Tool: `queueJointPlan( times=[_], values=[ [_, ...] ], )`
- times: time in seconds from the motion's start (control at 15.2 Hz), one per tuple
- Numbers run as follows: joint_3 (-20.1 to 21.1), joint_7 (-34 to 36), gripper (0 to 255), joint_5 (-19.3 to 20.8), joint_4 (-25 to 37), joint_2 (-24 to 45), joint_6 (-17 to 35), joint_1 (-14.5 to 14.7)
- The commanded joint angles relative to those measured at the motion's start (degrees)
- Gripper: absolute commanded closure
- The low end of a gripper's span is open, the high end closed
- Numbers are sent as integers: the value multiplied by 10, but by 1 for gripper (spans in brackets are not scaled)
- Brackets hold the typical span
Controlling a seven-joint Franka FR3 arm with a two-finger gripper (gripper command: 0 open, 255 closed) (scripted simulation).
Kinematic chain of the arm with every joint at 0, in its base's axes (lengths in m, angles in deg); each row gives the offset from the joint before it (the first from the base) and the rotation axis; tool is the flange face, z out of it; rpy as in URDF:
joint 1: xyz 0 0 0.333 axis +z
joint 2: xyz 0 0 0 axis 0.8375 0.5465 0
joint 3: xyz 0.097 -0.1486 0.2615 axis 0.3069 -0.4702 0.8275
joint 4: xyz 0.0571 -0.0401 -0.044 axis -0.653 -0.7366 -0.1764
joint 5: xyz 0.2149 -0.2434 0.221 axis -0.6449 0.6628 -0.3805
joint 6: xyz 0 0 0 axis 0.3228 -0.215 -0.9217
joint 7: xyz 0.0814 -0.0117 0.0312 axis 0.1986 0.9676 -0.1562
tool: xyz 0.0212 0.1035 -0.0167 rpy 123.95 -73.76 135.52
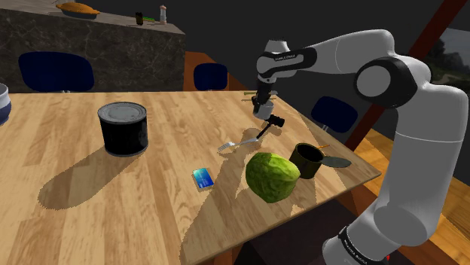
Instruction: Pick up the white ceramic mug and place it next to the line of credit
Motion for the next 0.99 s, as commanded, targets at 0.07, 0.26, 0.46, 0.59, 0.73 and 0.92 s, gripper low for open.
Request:
queueJointPlan(
  times=[0.07,0.26,0.46,0.59,0.73,0.92],
  values=[
    [0,0,255,1,13,-7,-20,0],
    [-1,0,255,2,28,-13,-41,0],
    [-1,0,255,3,45,-17,-62,0],
    [-2,0,255,3,57,-20,-76,0],
    [-2,-1,255,3,69,-22,-91,0],
    [-2,-1,255,3,89,-23,-113,0]
  ],
)
